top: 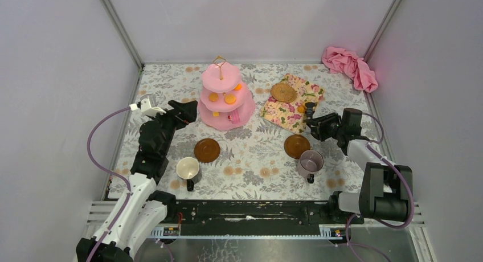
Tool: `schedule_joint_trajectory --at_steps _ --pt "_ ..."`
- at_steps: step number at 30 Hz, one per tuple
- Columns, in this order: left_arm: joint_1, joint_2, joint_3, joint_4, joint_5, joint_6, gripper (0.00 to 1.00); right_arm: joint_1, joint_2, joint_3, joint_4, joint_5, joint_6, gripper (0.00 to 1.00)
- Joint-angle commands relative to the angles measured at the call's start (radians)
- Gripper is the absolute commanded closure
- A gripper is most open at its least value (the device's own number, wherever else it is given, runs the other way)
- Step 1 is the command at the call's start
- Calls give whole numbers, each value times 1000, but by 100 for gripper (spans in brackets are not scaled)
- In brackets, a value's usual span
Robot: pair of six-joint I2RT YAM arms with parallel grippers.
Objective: Serve the afternoon tea
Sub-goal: Pick up the desert from the tray.
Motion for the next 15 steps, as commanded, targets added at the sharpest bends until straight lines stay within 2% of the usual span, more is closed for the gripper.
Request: schedule_joint_trajectory --at_steps 1,15 --pt "-2 -2 -7 37 12 -8 0 -16 0 49 7 -18 -18 60" --pt "-2 9 -7 42 14 -10 0 -48 26 60 13 -48 -30 60"
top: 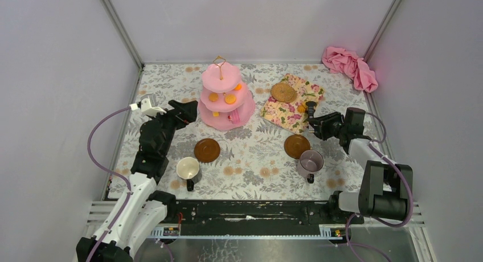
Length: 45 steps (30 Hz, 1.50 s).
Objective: Serve the afternoon tea
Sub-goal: Pick up the desert from the tray.
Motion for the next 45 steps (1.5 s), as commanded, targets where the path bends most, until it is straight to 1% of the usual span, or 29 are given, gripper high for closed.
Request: schedule_joint_trajectory --at_steps 1,6,19,22,23,28,35,45 --pt "-2 7 -7 41 14 -9 0 -14 25 47 20 -43 -11 61" --pt "-2 4 -9 43 11 -6 0 -14 57 31 67 -48 7 61" --pt "0 14 -6 45 8 -3 0 -14 187 25 219 -126 68 61" --pt "-1 15 -7 45 7 -2 0 -14 206 22 251 -134 79 63" --pt "0 16 -7 46 6 -2 0 -14 211 21 259 -136 80 64" --pt "1 15 -7 44 7 -1 0 -14 202 11 280 -136 80 84" --pt "2 11 -7 43 5 1 0 -14 176 41 228 -126 43 99" --pt "1 6 -8 38 3 -1 0 -14 158 61 175 -123 -14 100"
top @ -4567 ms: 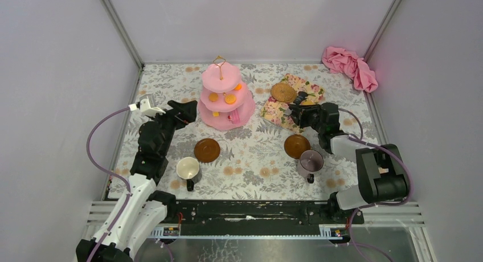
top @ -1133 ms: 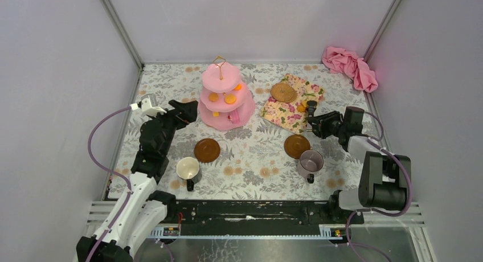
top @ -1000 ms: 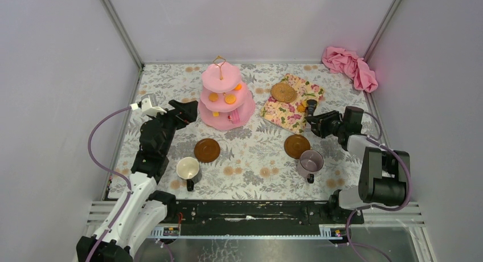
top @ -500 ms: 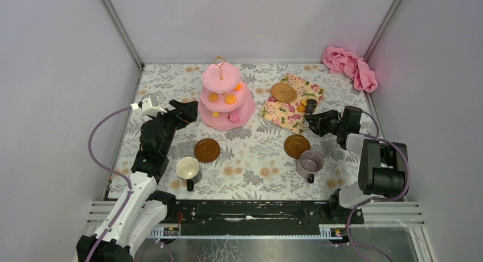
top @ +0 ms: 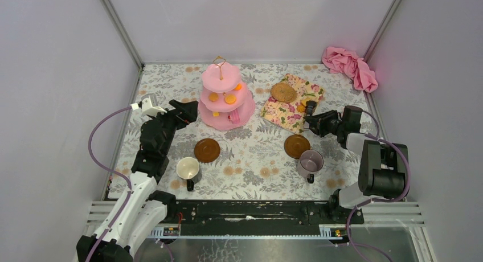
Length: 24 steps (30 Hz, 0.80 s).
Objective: Serve the afternoon tea
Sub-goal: Pick up the desert from the tray.
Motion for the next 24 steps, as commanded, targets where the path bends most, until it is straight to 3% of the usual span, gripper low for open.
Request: schedule_joint_trajectory --at_steps 1,14,21,24 --pt "1 -11 -9 38 3 4 0 -3 -44 40 -31 -12 -43 100" --pt "2 -10 -7 38 2 4 0 -3 -54 96 -93 -4 -101 100" --pt "3 -4 -2 38 4 4 0 -3 9 97 -79 -38 -101 79" --pt "4 -2 -5 39 7 3 0 -3 41 98 -74 -49 -104 74"
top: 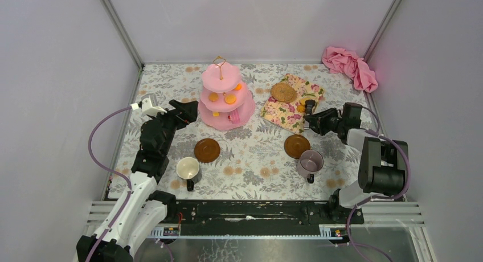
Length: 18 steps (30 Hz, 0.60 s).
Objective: Serve the afternoon tea
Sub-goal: Pick up the desert from the tray.
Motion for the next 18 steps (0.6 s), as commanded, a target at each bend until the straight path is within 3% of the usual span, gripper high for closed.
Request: schedule_joint_trajectory --at_steps 1,11,18 --pt "4 -2 -5 39 6 3 0 -2 46 33 22 -52 -21 73" --pt "4 -3 -7 40 7 2 0 -3 105 64 21 -53 -36 62" --pt "5 -4 -8 39 9 2 0 -3 135 88 7 -57 -45 61"
